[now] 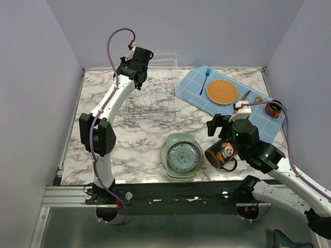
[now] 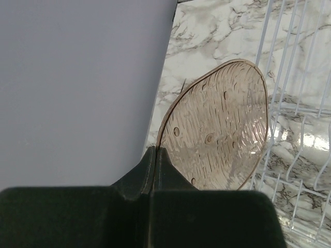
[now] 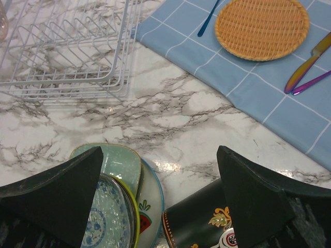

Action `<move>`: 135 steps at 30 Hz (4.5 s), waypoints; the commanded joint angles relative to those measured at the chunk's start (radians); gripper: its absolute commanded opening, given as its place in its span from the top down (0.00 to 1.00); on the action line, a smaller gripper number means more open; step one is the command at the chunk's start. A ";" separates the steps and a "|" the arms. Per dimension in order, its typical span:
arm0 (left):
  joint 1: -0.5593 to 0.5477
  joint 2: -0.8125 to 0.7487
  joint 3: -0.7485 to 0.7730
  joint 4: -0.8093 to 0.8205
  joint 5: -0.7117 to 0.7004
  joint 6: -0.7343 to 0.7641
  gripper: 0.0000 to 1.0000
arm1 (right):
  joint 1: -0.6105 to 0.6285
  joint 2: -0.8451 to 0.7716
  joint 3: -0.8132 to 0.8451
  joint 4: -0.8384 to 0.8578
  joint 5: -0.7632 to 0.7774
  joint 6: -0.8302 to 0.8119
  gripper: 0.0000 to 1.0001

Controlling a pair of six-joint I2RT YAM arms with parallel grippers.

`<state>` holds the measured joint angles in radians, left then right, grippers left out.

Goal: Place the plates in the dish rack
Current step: Insert the plate into the dish rack.

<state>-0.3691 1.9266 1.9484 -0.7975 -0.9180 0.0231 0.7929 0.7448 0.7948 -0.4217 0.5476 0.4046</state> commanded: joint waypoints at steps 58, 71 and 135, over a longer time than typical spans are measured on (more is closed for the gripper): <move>-0.175 0.189 0.201 -0.009 -0.369 0.241 1.00 | 0.005 -0.045 -0.078 -0.034 0.041 0.040 0.00; -0.180 0.247 0.222 -0.117 -0.292 0.121 1.00 | 0.005 -0.053 -0.083 -0.043 0.049 0.042 0.00; -0.071 0.218 0.182 -0.266 -0.185 -0.055 1.00 | 0.005 -0.016 -0.088 -0.025 0.028 0.046 0.00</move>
<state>-0.4515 2.1788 2.1464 -1.0637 -1.0988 -0.0204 0.7929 0.7280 0.7223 -0.4572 0.5636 0.4313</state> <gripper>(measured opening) 0.010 0.998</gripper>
